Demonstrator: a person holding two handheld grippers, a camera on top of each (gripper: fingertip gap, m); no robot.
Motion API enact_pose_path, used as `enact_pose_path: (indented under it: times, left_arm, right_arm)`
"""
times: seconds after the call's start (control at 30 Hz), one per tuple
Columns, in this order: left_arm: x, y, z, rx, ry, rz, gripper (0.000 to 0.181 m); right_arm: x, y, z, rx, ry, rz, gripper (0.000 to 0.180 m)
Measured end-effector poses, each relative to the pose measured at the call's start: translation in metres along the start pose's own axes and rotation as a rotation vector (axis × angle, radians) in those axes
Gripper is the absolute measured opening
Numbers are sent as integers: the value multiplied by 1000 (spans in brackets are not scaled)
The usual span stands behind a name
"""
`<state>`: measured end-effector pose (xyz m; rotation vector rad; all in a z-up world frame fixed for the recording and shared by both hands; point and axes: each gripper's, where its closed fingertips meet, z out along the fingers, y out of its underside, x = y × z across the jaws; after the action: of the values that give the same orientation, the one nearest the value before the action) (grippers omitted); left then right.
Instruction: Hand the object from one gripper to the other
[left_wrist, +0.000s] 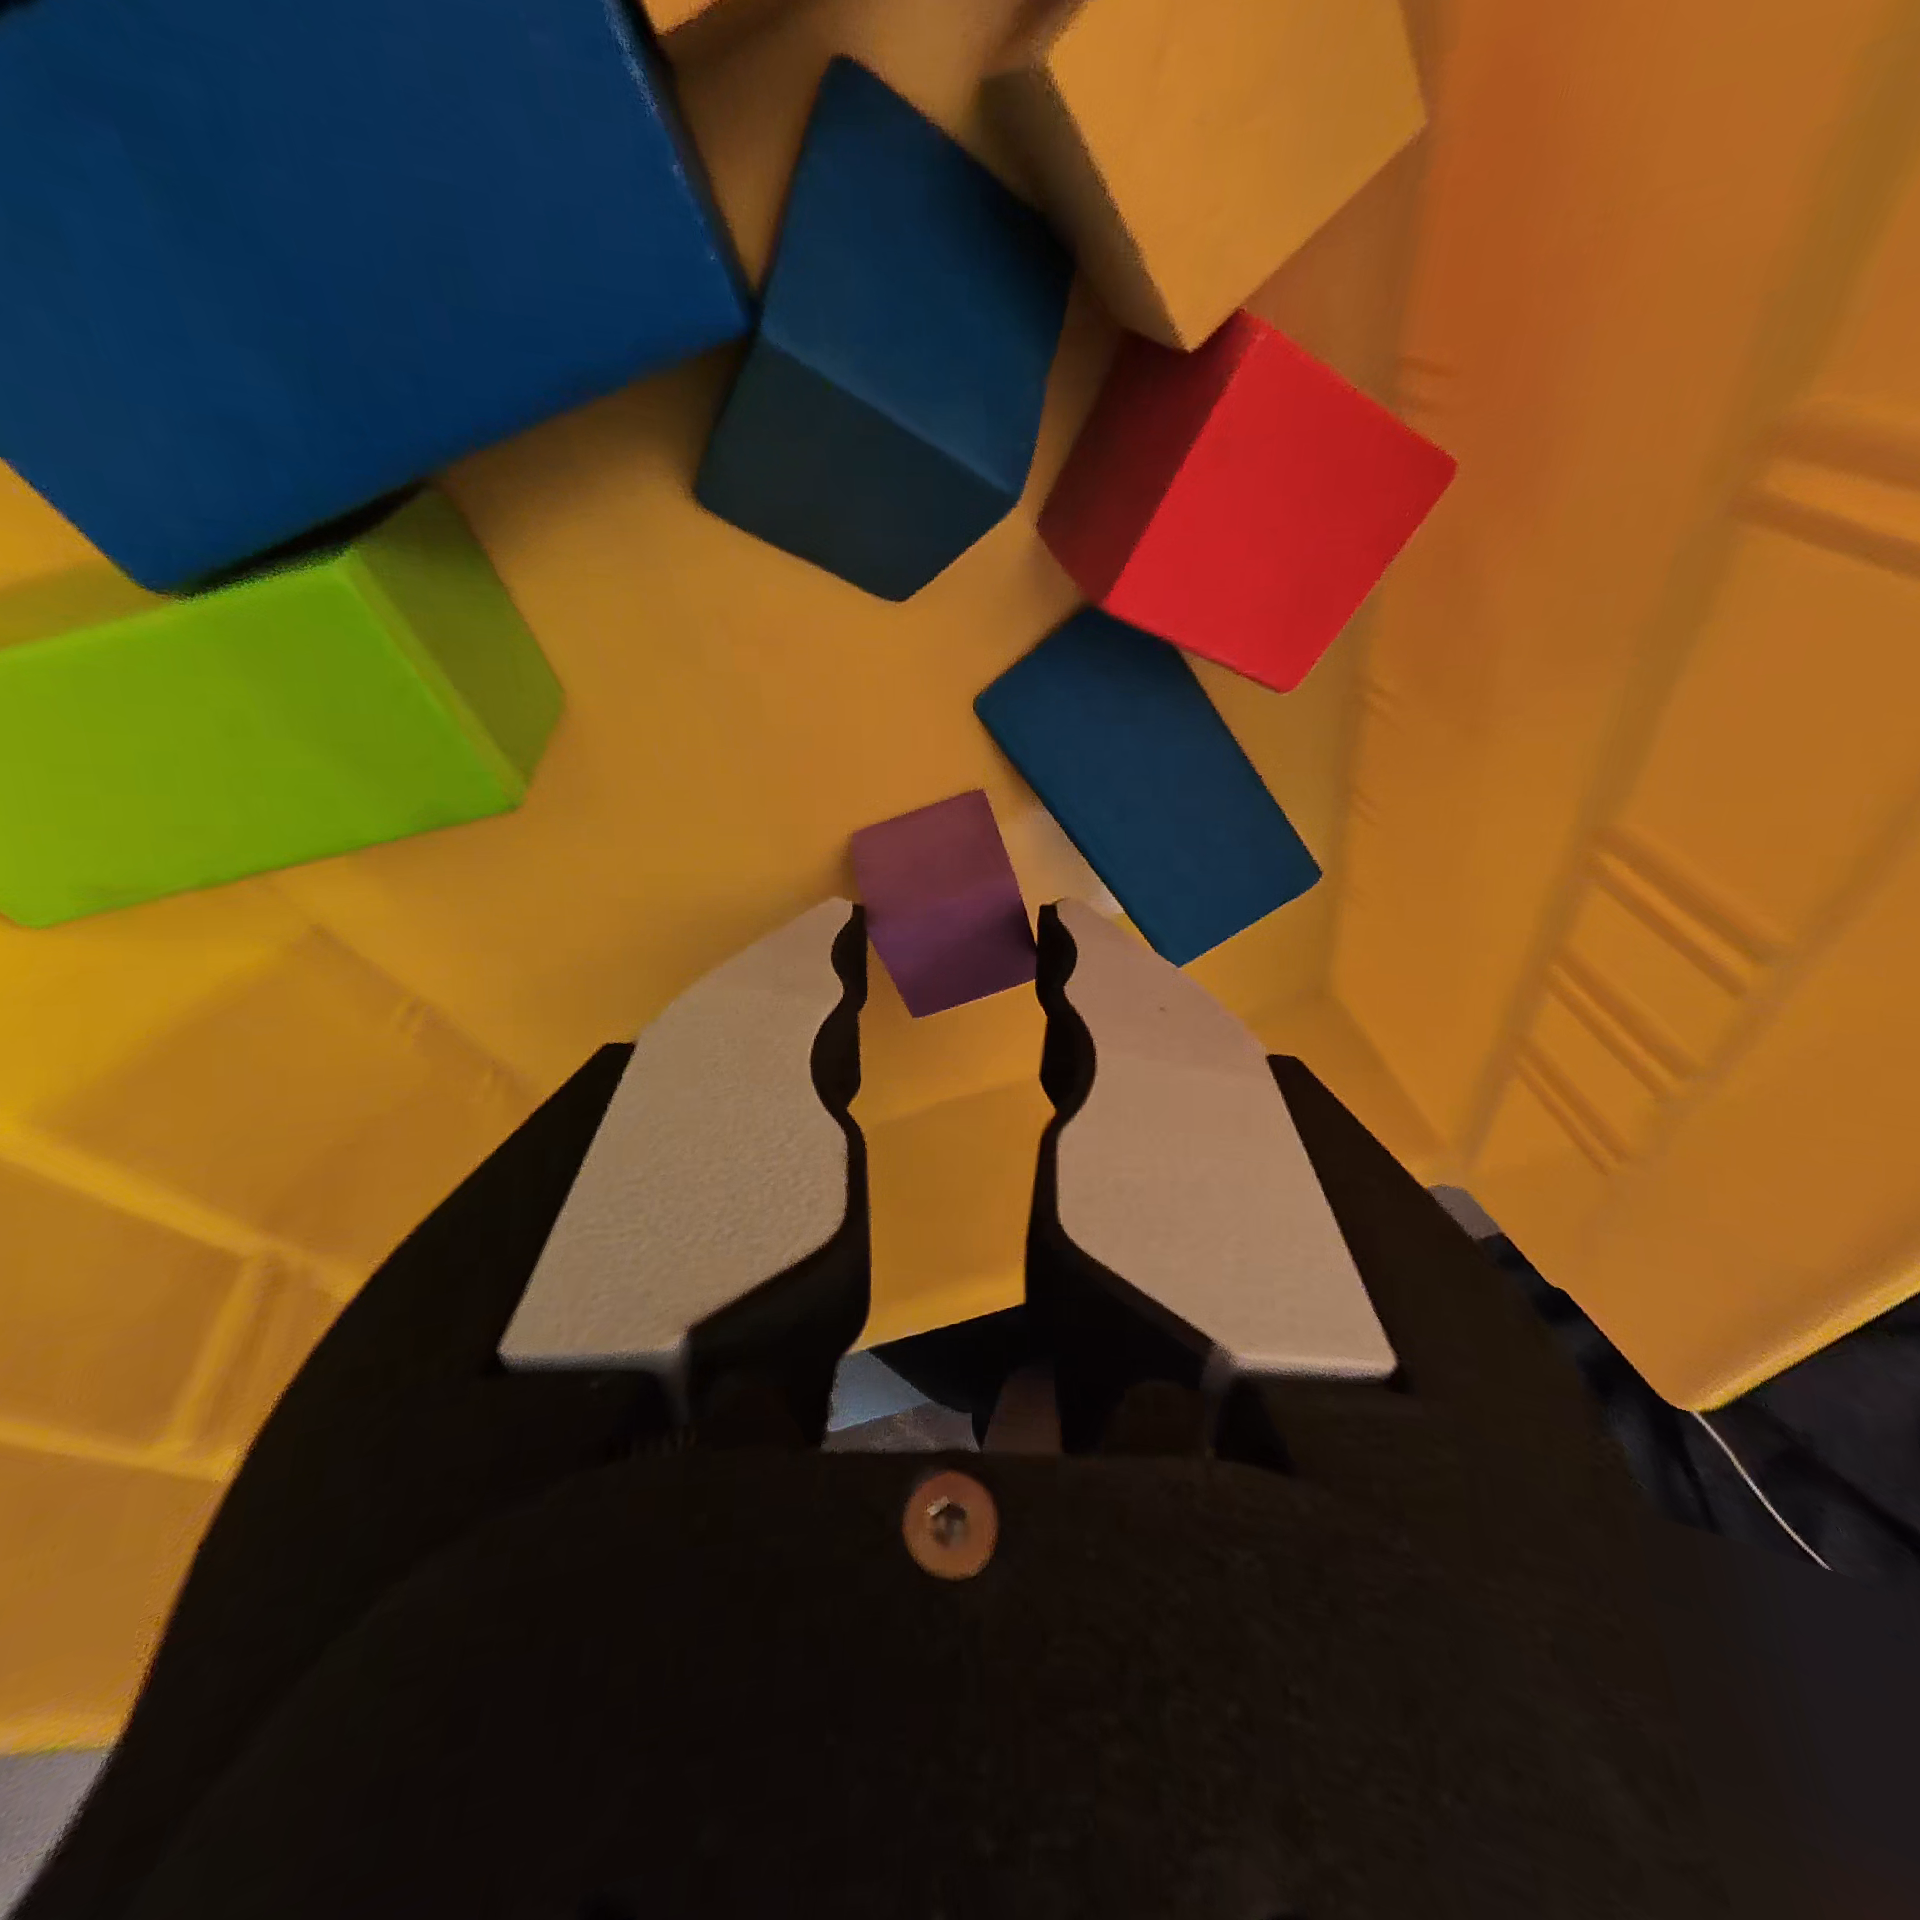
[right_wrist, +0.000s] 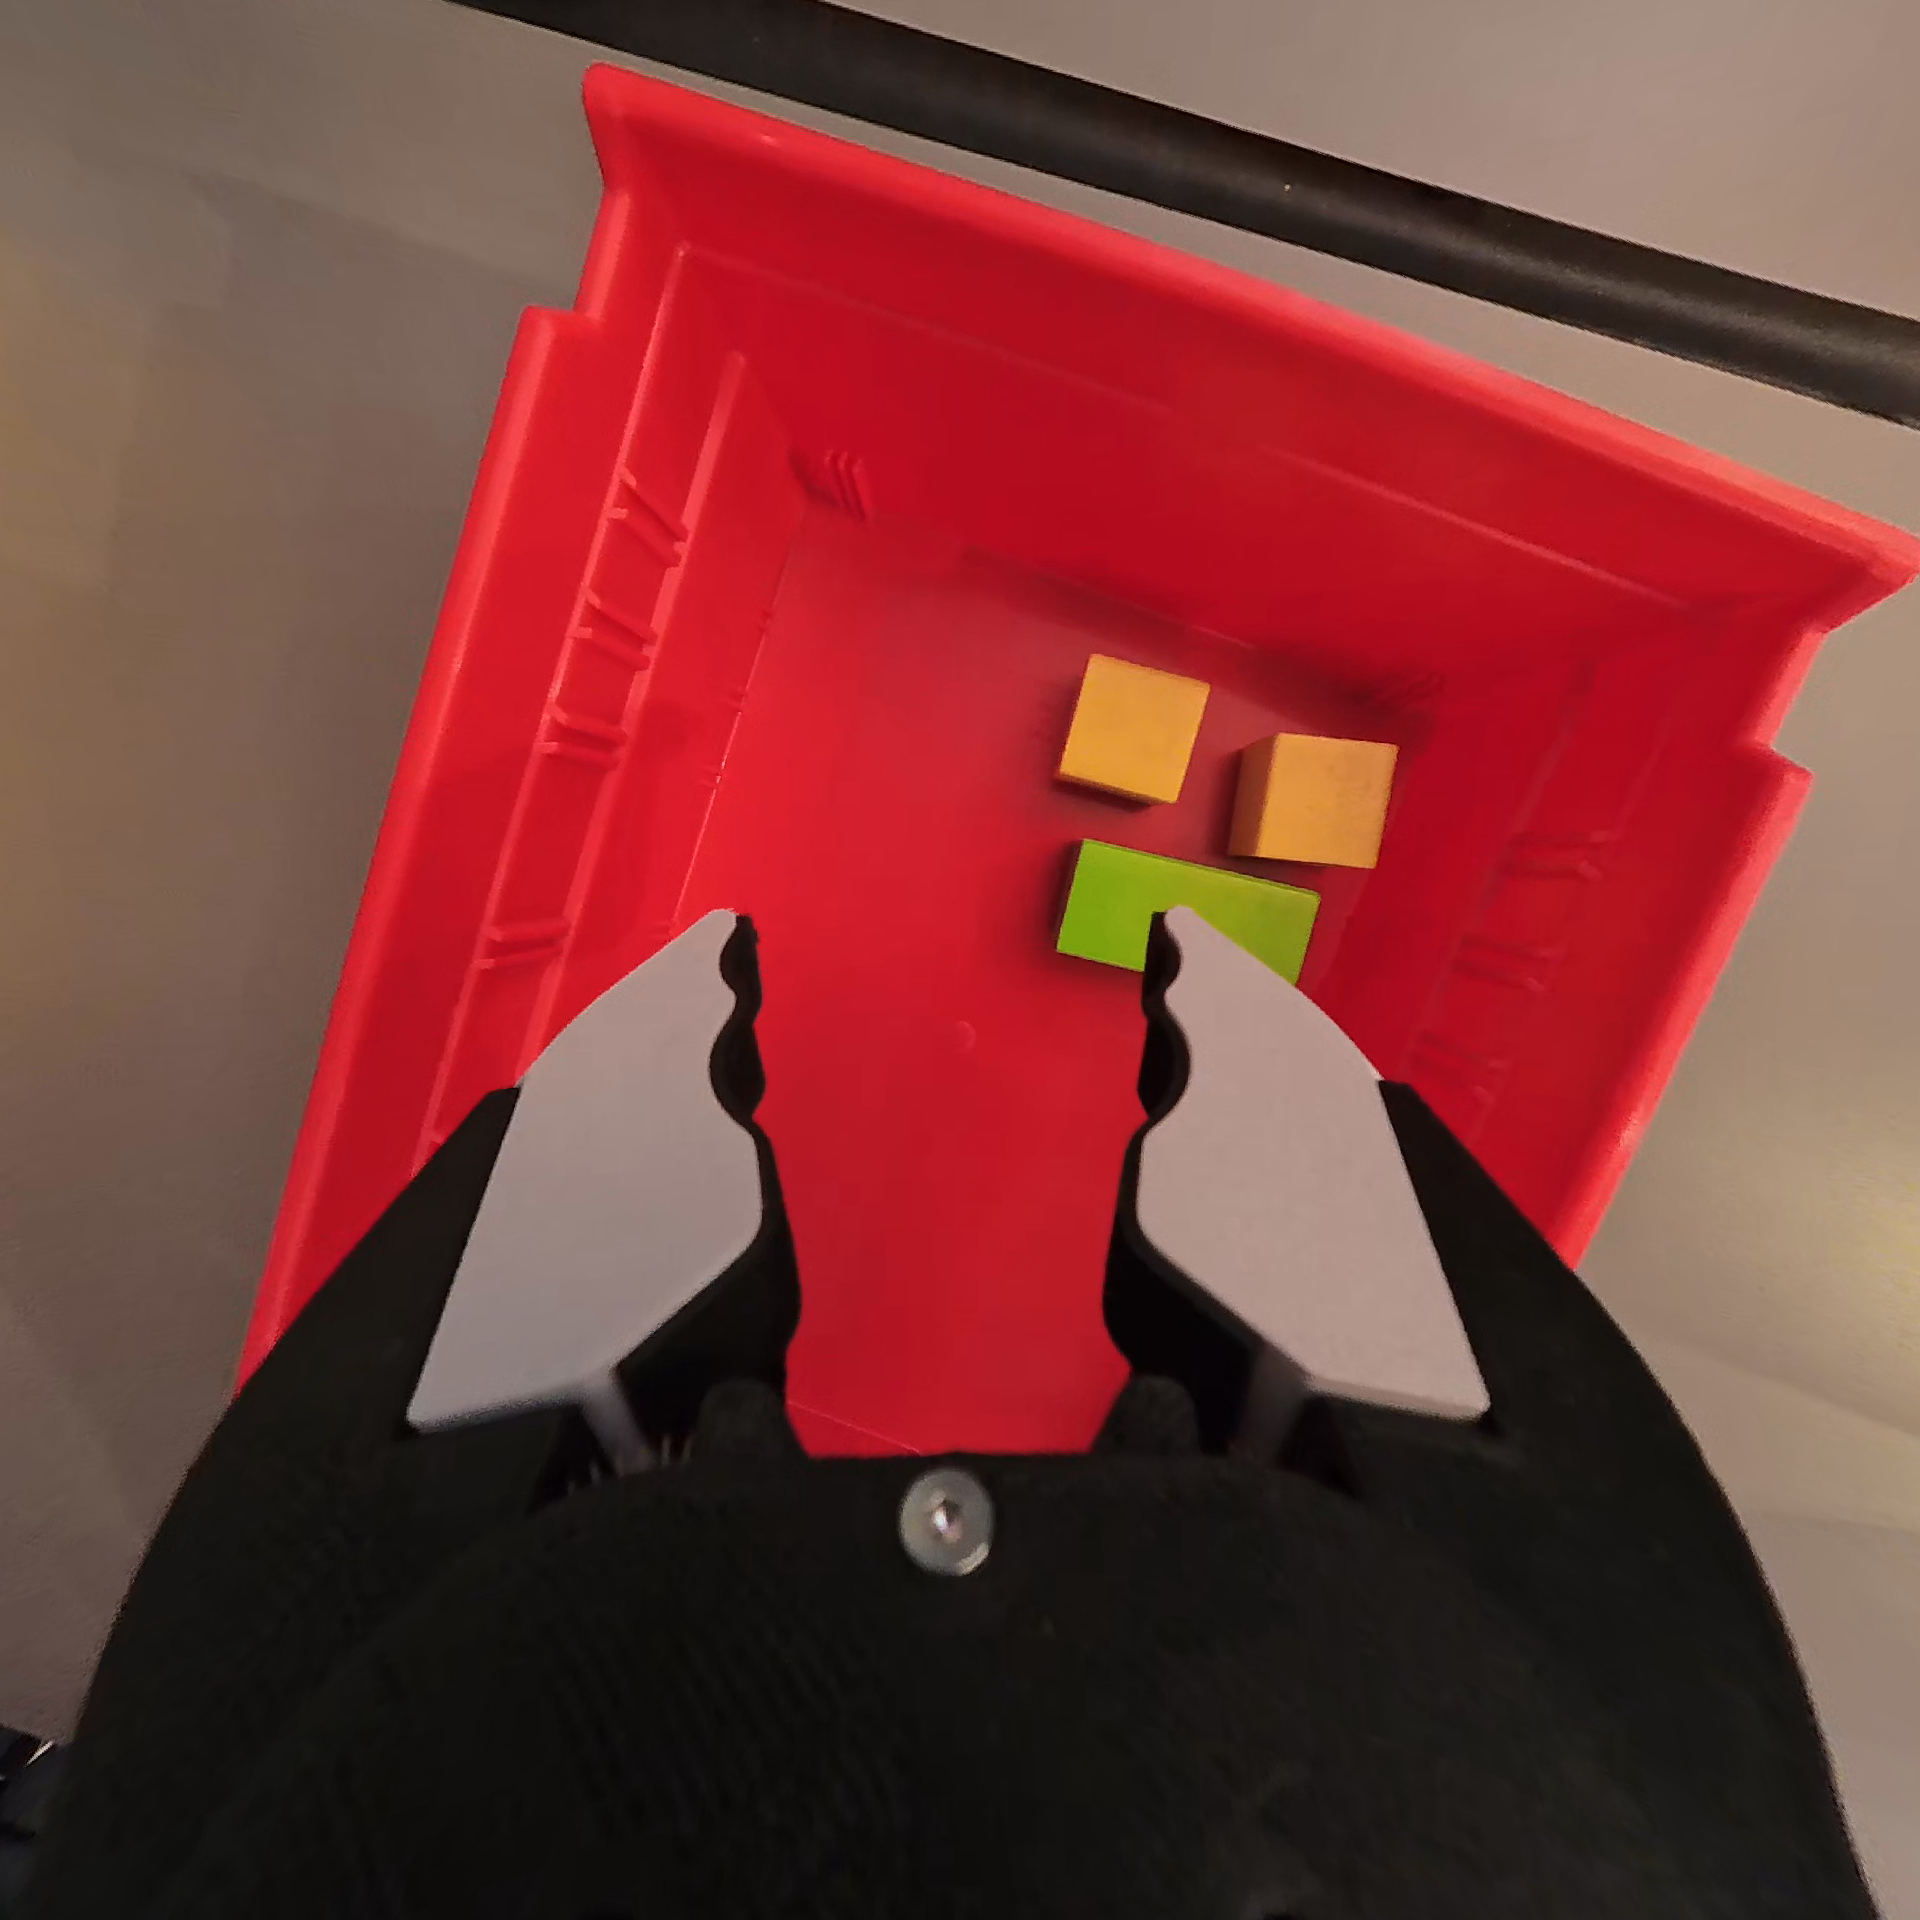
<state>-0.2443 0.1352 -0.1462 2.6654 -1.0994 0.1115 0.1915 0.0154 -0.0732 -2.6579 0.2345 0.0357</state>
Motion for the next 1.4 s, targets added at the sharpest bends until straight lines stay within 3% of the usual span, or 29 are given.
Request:
enact_pose_path:
  times: [0.2, 0.37, 0.5, 0.6, 0.67, 0.73, 0.87, 1.13, 1.27, 1.4]
  left_arm:
    - [-5, -1, -11, 35, -41, 33, 30]
    - [9, -10, -70, 333, 15, 93, 30]
    - [66, -8, -150, 738, 285, 349, 30]
    - [121, 12, -208, 977, 583, 553, 30]
    - [149, 27, -229, 1037, 735, 664, 29]
    - [172, 38, -237, 1052, 824, 772, 29]
    - [214, 53, -231, 985, 934, 935, 29]
    - [255, 66, -208, 835, 984, 1064, 29]
    - [260, 67, -206, 824, 994, 1083, 30]
    - [260, 63, -207, 856, 986, 1098, 29]
  right_arm:
    - [-1, -1, -2, 0, 10, -15, 72]
    - [-11, -19, -21, 111, 37, -88, 68]
    - [-46, -69, -64, 454, 76, -265, 62]
    - [-129, -90, -109, 840, -54, -591, 62]
    - [-189, -77, -136, 1069, -175, -806, 61]
    - [-233, -58, -153, 1216, -231, -960, 60]
    - [-294, -18, -162, 1288, -385, -1158, 59]
    - [-299, -7, -191, 1437, -362, -1183, 48]
    - [-303, 0, -193, 1448, -369, -1234, 29]
    - [-301, -2, -191, 1456, -310, -1244, 29]
